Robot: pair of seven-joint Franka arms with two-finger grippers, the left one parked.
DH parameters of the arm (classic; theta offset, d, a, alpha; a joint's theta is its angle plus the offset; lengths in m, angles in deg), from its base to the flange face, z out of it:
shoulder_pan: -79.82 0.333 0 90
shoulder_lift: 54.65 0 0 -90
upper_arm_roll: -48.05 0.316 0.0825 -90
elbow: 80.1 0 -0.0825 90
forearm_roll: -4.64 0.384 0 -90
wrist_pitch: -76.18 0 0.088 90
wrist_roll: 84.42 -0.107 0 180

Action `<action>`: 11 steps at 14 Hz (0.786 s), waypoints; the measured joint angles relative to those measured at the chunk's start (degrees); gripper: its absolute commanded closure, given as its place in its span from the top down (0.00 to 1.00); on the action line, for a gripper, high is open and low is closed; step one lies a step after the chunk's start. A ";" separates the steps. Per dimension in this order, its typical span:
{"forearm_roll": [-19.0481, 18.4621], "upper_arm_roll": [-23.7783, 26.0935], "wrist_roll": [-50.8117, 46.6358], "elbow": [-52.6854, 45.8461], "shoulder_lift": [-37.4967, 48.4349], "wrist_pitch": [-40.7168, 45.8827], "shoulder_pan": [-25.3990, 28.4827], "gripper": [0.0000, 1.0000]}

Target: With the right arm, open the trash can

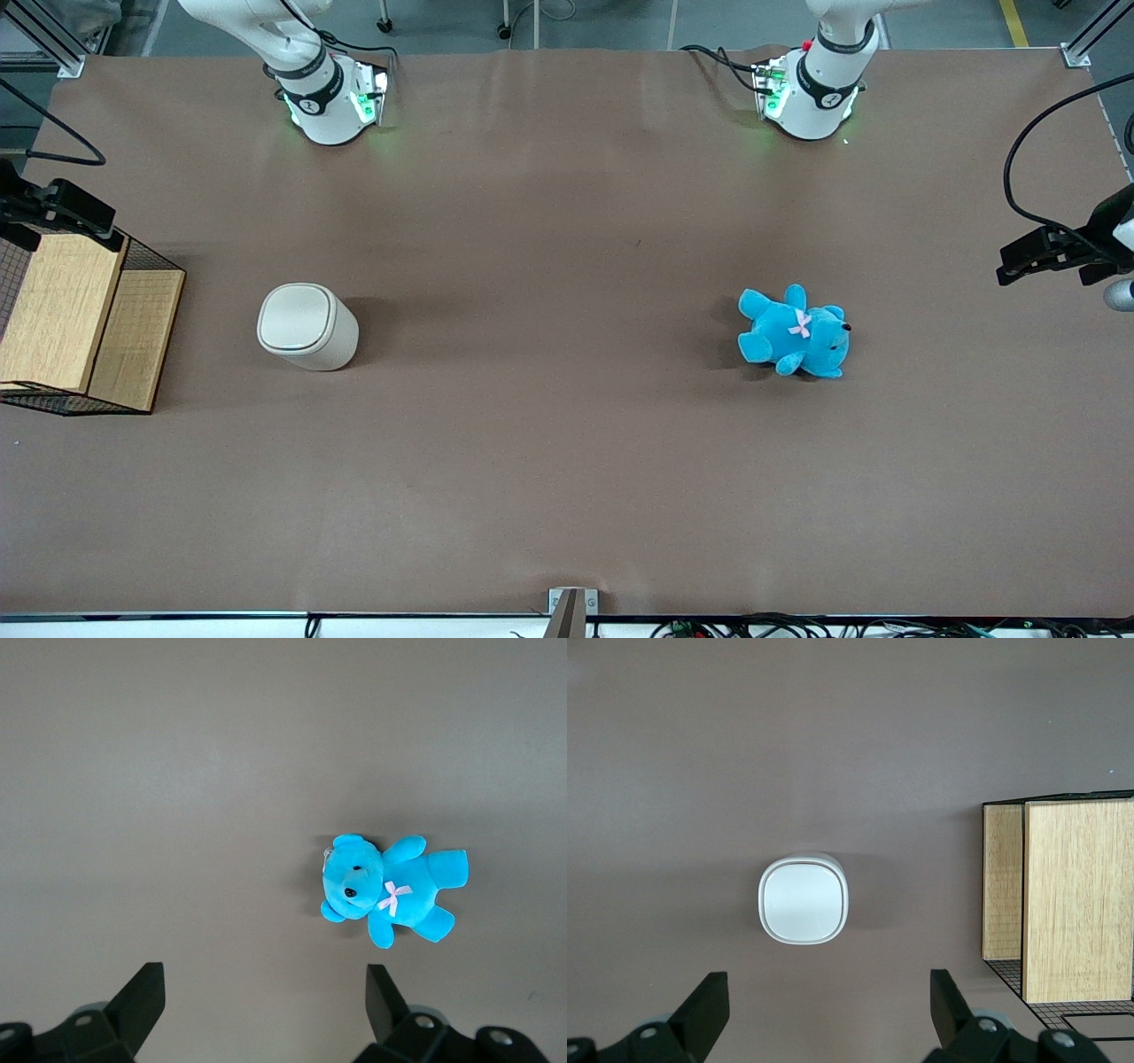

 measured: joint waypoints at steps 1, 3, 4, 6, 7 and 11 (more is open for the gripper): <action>0.00 0.00 0.00 0.00 0.00 0.00 0.00 1.00; 0.00 0.00 0.00 0.00 0.00 0.00 0.00 1.00; 0.00 -0.01 0.00 0.00 0.00 0.00 0.00 1.00; 0.00 -0.01 0.00 0.07 0.00 0.00 0.00 1.00; 0.00 0.00 0.00 0.19 -0.01 0.02 0.00 0.95; 0.07 0.13 0.01 2.24 -0.20 -0.01 0.11 0.23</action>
